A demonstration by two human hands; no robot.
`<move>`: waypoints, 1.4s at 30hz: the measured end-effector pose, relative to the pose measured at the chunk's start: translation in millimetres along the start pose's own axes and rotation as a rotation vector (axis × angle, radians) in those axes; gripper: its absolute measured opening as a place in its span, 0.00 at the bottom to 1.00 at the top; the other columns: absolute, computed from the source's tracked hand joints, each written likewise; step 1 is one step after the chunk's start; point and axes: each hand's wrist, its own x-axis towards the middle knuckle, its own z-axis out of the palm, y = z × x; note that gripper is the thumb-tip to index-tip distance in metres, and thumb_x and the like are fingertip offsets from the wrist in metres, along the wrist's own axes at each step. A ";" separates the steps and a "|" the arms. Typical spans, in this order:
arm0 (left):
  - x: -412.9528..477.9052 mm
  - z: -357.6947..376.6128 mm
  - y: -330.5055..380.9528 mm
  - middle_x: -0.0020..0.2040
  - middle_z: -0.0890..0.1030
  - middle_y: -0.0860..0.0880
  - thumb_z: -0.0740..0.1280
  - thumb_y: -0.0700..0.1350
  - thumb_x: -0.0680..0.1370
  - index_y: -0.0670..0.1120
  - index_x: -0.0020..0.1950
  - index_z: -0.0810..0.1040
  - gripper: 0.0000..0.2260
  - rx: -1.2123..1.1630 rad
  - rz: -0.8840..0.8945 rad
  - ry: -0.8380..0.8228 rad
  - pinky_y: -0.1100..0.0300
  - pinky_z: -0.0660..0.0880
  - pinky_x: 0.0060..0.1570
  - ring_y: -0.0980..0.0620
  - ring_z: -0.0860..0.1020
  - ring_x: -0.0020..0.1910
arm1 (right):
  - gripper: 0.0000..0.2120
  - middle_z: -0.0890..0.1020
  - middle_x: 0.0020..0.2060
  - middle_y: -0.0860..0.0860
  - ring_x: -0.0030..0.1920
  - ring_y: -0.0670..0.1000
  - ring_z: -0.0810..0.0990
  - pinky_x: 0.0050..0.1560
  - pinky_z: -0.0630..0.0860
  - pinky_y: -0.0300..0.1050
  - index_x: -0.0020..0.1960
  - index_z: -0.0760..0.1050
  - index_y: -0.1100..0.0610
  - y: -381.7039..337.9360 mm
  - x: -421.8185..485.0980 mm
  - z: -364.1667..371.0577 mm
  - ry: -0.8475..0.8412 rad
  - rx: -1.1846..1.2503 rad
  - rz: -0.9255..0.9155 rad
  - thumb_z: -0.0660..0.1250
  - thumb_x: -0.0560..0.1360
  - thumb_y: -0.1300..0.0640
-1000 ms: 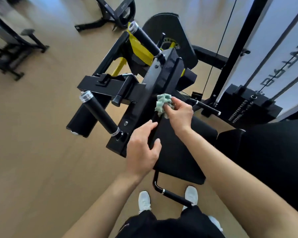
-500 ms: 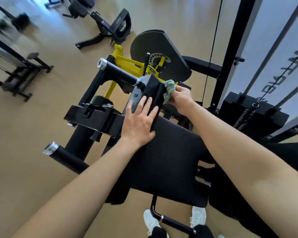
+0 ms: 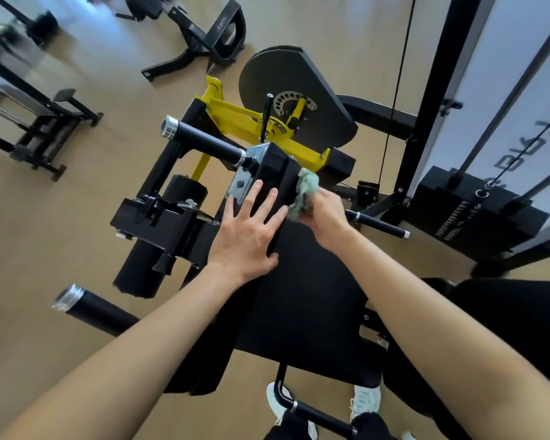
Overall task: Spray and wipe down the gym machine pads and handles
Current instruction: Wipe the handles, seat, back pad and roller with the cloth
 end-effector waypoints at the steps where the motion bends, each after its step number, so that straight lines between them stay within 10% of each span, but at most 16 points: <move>1: 0.3 0.0 0.1 0.85 0.56 0.46 0.71 0.62 0.72 0.53 0.83 0.61 0.41 0.004 -0.001 -0.002 0.28 0.59 0.75 0.40 0.45 0.84 | 0.11 0.86 0.52 0.56 0.52 0.56 0.86 0.50 0.84 0.55 0.59 0.82 0.56 -8.3 8.1 3.1 0.004 0.036 0.022 0.61 0.85 0.57; 10: 0.3 3.4 1.6 0.84 0.57 0.46 0.71 0.61 0.72 0.53 0.82 0.63 0.40 0.013 -0.012 0.012 0.29 0.60 0.75 0.40 0.46 0.84 | 0.17 0.83 0.57 0.60 0.58 0.58 0.82 0.66 0.77 0.56 0.63 0.79 0.60 -49.1 68.3 4.7 -0.102 -0.020 0.238 0.55 0.87 0.52; 17: 0.5 7.1 1.3 0.84 0.59 0.46 0.72 0.60 0.71 0.53 0.81 0.65 0.40 0.007 -0.011 0.054 0.29 0.61 0.74 0.39 0.48 0.84 | 0.12 0.83 0.47 0.57 0.43 0.53 0.84 0.35 0.82 0.46 0.62 0.76 0.60 3.1 17.5 0.2 -0.066 0.014 0.196 0.55 0.85 0.65; 26: 0.3 5.6 -0.1 0.84 0.59 0.45 0.68 0.66 0.70 0.53 0.80 0.67 0.40 -0.017 0.015 0.040 0.30 0.59 0.75 0.40 0.47 0.84 | 0.11 0.86 0.55 0.60 0.55 0.60 0.86 0.62 0.81 0.59 0.62 0.81 0.60 62.8 -55.0 -23.2 -0.252 -0.259 0.156 0.70 0.80 0.64; 30: -1.9 0.5 -0.6 0.82 0.64 0.47 0.68 0.53 0.71 0.53 0.75 0.74 0.31 -0.182 -0.003 0.069 0.30 0.57 0.77 0.43 0.48 0.84 | 0.14 0.83 0.60 0.59 0.54 0.58 0.84 0.62 0.79 0.58 0.68 0.76 0.58 43.3 -46.1 -11.1 -0.107 0.078 0.197 0.60 0.85 0.56; 36: -8.8 0.3 -9.3 0.68 0.82 0.50 0.68 0.38 0.73 0.47 0.64 0.84 0.20 -0.712 -0.102 0.254 0.35 0.63 0.76 0.51 0.65 0.80 | 0.14 0.83 0.59 0.60 0.58 0.60 0.84 0.58 0.82 0.60 0.65 0.76 0.58 74.5 -72.9 41.8 0.012 -0.053 0.217 0.58 0.83 0.63; 42: -43.9 3.5 8.3 0.56 0.86 0.50 0.69 0.42 0.73 0.49 0.59 0.86 0.16 -0.711 -0.105 0.363 0.43 0.57 0.80 0.51 0.80 0.64 | 0.11 0.84 0.45 0.61 0.51 0.65 0.85 0.54 0.82 0.62 0.48 0.78 0.60 122.9 -153.1 40.9 -0.121 -0.313 0.222 0.59 0.78 0.70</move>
